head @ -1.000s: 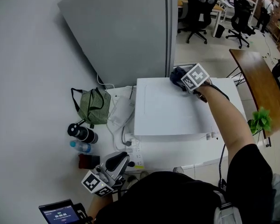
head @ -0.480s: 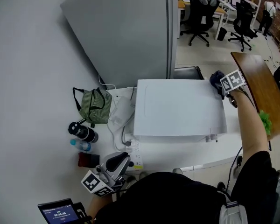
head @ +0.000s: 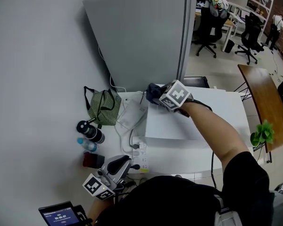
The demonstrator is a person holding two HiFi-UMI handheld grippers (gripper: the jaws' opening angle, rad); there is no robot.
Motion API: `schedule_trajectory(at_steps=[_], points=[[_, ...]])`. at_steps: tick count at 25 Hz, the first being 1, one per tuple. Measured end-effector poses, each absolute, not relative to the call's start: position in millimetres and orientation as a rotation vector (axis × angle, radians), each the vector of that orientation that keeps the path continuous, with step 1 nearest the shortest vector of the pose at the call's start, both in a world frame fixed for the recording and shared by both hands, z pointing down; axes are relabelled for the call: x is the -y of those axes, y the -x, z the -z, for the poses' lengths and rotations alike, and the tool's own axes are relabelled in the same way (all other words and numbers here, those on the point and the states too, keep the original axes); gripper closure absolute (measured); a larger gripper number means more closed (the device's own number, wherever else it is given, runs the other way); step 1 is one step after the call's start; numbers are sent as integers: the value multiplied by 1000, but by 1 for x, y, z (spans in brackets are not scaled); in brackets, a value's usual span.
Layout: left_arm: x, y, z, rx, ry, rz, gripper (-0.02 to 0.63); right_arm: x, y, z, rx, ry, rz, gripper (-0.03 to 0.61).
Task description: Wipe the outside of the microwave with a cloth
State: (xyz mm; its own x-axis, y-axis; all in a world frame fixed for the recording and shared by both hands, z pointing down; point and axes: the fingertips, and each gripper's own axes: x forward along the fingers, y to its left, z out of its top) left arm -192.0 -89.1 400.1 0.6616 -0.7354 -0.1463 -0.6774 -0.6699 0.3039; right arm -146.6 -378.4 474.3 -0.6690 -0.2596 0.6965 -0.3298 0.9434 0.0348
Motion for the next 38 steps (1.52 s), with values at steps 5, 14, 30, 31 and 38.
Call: schedule_trajectory(at_steps=[5,14,30,31,38], points=[[83,207,-410,1171,-2647,367,568,387,180,-527,2174,-395,-22,427],[94,170,-401,1079,-2686,340,568,407,29,-530,2144,-573,-201,428],[109,122,-389,920,-2760,388,568,417,-250,-534,1931,-1027,-449,428],[106,127,-390,931,-2755,391,568,417,-257,-534,1902,-1041,-449,428],[88,178,-399,1045,-2719,411,568,416,-145,-494,2068,-943,-340,430]])
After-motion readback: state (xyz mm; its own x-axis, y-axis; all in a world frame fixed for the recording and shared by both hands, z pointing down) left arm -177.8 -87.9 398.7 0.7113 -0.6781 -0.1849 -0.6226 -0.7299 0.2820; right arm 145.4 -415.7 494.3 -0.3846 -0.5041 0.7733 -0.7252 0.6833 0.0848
